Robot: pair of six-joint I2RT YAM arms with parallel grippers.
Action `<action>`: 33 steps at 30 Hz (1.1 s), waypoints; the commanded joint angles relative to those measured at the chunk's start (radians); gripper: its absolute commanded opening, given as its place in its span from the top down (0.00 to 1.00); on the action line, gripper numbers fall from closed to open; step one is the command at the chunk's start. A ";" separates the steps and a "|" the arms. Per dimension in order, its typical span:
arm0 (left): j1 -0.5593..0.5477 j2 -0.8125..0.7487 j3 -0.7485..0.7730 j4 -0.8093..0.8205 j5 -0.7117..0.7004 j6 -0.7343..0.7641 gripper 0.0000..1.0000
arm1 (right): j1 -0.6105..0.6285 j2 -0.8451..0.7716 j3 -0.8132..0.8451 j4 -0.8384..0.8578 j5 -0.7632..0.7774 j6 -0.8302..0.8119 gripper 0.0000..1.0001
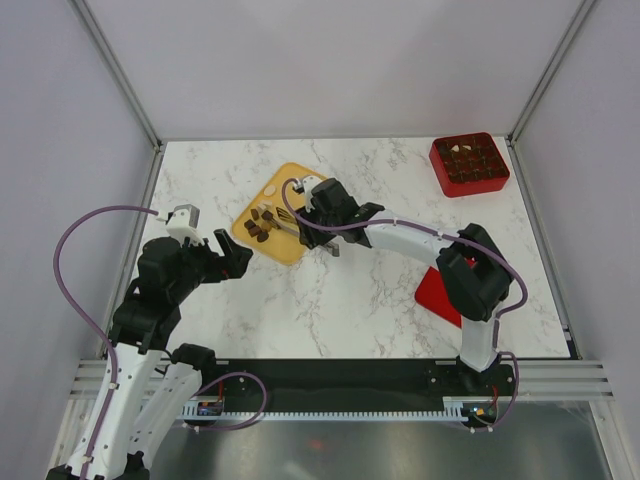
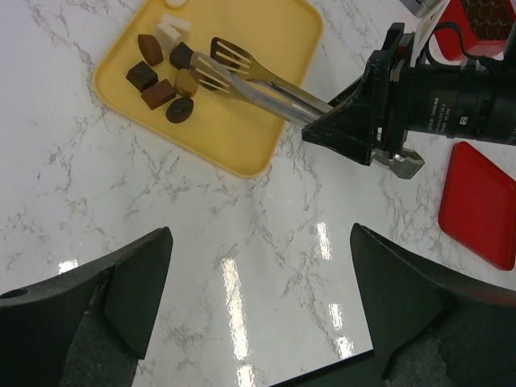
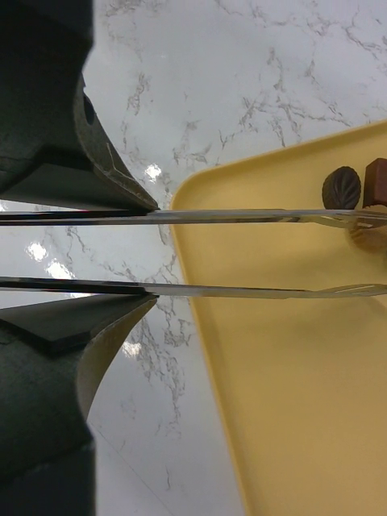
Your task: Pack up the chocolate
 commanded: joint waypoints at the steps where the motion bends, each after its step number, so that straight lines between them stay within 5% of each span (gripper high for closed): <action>1: 0.006 0.001 -0.006 0.031 -0.009 0.015 0.00 | 0.030 -0.001 0.043 0.041 -0.015 0.007 0.50; 33: 0.006 -0.001 -0.006 0.029 -0.012 0.012 0.00 | 0.056 0.082 0.139 -0.077 0.061 0.004 0.53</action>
